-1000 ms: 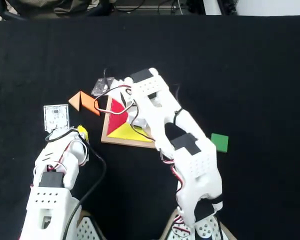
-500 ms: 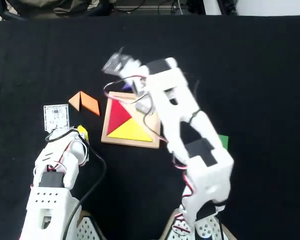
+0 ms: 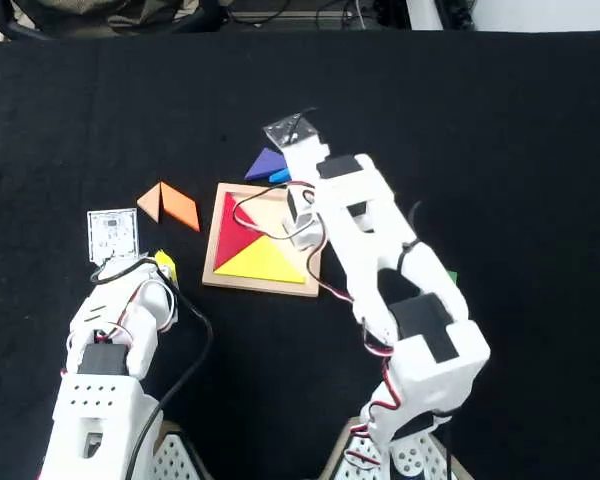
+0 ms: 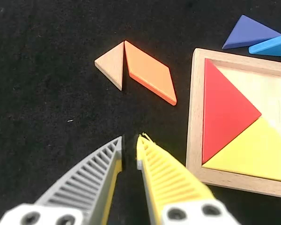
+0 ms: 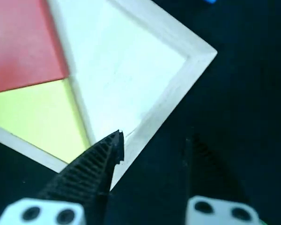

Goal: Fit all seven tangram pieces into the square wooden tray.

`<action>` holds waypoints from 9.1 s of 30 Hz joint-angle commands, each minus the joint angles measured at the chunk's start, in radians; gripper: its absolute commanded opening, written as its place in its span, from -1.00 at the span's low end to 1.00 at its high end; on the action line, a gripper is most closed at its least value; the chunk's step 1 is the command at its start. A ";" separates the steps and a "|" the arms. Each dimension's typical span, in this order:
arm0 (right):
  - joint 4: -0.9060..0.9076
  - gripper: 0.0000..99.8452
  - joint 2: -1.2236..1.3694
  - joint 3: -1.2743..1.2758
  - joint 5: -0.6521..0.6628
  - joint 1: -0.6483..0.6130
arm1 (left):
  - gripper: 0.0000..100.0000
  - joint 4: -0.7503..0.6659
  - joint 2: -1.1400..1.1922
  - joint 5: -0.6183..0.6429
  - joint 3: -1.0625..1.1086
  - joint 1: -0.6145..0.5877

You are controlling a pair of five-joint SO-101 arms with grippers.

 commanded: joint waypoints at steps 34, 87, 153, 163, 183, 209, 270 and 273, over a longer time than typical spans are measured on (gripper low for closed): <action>0.052 -0.96 0.217 -0.131 0.170 0.144 | -0.85 -0.020 -0.006 -0.009 -0.005 0.012; -0.641 -0.98 -0.717 0.857 -0.057 0.334 | -0.72 0.071 0.853 -0.232 -0.846 0.021; -0.727 -0.98 -0.638 0.852 -0.015 0.328 | -0.78 1.162 1.312 -0.855 -1.534 0.065; -0.732 -0.98 -0.638 0.863 -0.014 0.333 | -0.51 0.954 1.089 -1.441 -1.175 -0.030; -0.733 -0.98 -0.638 0.857 -0.014 0.328 | -0.51 0.457 1.094 -1.637 -0.932 -0.016; -0.733 -0.98 -0.638 0.857 -0.014 0.328 | -0.51 0.525 1.461 -1.668 -1.241 -0.013; -0.755 -0.98 -0.636 0.863 -0.014 0.327 | -0.59 0.718 1.498 -1.519 -1.403 -0.016; -0.755 -0.98 -0.636 0.863 -0.014 0.327 | -0.59 0.802 1.442 -1.560 -1.399 -0.008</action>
